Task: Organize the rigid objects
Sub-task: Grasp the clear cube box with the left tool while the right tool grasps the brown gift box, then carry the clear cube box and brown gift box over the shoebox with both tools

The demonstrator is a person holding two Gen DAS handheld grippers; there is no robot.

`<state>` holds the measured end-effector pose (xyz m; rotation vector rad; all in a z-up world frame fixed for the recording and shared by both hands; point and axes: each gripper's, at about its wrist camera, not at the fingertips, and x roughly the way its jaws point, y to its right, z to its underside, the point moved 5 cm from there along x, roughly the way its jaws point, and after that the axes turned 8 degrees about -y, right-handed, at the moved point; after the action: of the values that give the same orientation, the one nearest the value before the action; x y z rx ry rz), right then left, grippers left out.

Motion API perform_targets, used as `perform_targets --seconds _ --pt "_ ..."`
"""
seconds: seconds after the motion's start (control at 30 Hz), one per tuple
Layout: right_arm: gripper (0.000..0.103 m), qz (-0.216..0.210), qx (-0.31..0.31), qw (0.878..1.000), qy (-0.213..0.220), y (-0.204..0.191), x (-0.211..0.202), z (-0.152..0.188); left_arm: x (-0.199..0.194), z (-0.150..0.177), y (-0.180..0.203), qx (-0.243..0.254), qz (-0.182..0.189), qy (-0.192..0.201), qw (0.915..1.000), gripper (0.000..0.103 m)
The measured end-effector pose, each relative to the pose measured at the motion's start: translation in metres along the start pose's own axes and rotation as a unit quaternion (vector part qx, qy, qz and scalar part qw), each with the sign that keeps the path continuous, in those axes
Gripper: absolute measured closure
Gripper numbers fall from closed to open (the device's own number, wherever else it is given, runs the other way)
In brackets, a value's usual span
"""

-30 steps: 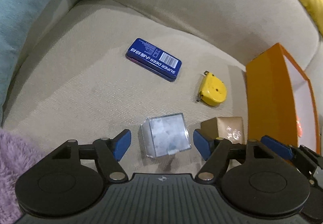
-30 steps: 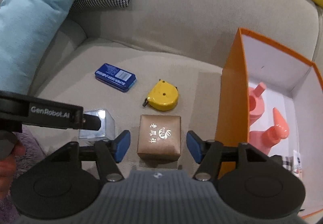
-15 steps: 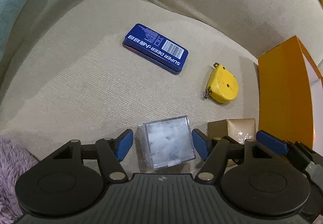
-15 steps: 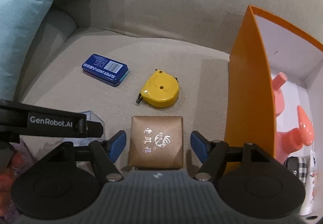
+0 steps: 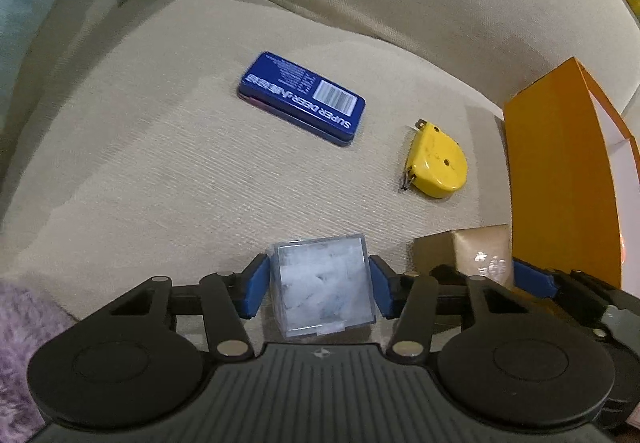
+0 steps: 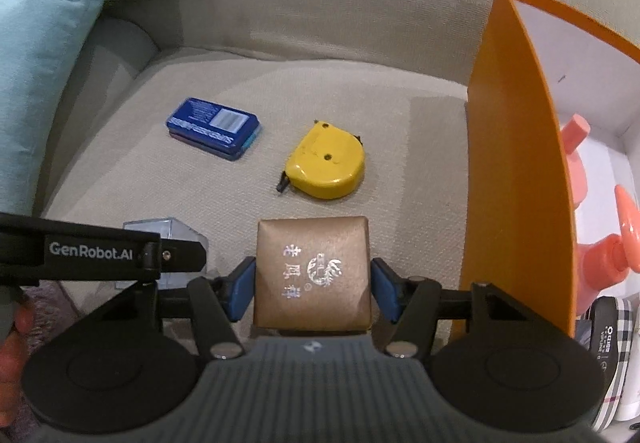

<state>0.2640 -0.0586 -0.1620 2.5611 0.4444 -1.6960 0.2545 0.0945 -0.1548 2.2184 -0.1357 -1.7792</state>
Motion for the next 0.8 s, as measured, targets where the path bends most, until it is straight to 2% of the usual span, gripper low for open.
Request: perform_targets --seconds 0.2,0.4,0.6,0.8 --pt "0.041 -0.013 -0.001 0.999 0.033 -0.001 -0.034 -0.001 -0.028 0.004 0.003 0.003 0.012 0.02 0.9997 0.044" --pt "0.041 -0.022 0.004 0.996 0.085 0.006 -0.09 0.003 -0.069 0.009 0.025 0.022 0.041 0.045 0.9979 0.045" --pt "0.041 -0.021 0.024 0.992 0.126 0.038 -0.151 0.014 -0.105 0.012 0.081 0.084 0.08 0.064 0.9911 0.045" --pt "0.041 0.005 0.071 0.988 0.14 0.112 -0.198 0.018 -0.117 0.005 0.163 0.167 0.123 0.056 0.9767 0.046"
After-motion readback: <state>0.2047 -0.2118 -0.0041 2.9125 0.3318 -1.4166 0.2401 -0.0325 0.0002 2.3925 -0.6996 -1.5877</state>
